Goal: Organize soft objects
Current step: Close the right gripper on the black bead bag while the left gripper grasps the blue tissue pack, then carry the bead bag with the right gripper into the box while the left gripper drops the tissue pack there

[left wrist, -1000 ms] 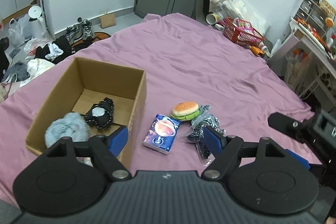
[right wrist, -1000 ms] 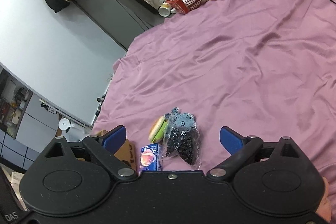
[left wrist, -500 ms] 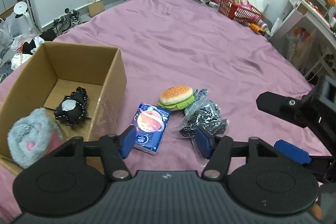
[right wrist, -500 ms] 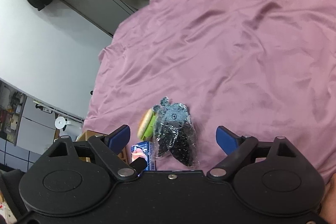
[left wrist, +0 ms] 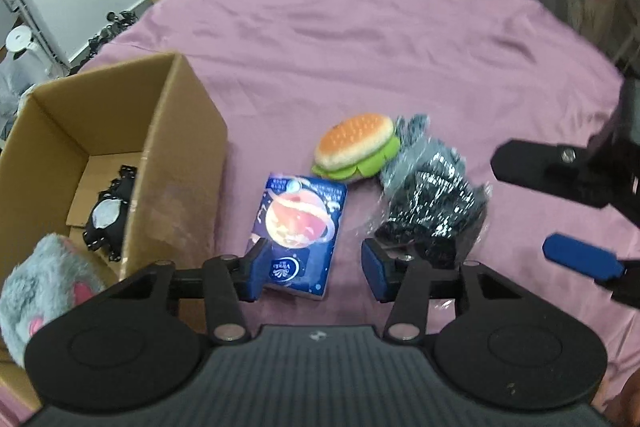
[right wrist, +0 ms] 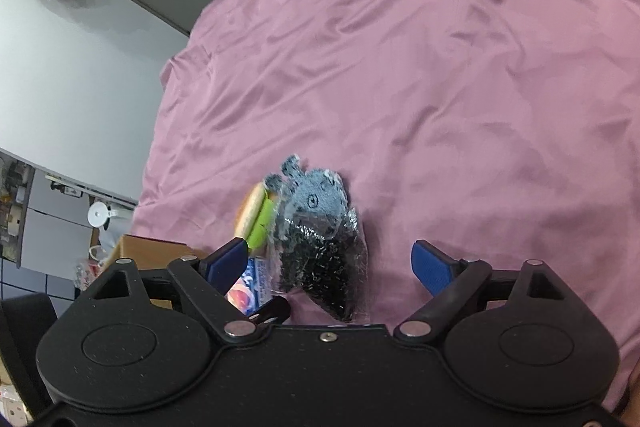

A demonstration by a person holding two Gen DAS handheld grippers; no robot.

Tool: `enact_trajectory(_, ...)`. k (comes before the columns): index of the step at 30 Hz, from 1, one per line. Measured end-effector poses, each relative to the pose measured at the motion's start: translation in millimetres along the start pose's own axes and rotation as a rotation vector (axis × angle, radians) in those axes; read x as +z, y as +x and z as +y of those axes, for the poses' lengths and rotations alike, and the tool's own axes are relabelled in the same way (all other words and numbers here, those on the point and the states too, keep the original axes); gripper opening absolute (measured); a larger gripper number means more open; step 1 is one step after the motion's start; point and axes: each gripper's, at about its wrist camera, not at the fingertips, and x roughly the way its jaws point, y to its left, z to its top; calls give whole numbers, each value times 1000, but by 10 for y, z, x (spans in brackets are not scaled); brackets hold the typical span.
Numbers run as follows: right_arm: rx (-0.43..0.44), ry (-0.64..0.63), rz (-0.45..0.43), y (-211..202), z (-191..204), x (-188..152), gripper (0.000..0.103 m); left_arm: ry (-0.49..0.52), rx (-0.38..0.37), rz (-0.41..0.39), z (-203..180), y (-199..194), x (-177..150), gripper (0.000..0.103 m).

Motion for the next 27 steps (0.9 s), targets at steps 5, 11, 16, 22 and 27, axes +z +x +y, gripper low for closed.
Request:
enact_trajectory(5, -44, -12, 0, 155, -17, -43, 87, 63, 46, 35, -90, 101, 44, 50)
enact_trajectory(11, -15, -72, -13, 171, 15, -78, 45, 161, 90, 77, -163, 199, 71, 50)
enact_trajectory(16, -4, -106, -48, 60, 69, -109, 39, 165, 127, 76, -113, 240, 91, 38)
enact_trajectory(22, 12, -114, -109, -135, 117, -109, 38, 111, 86, 38, 5, 160, 126, 28)
enact_trajectory(27, 38, -145, -145, -299, 224, -156, 38, 31, 34, -14, 114, -56, 139, 26)
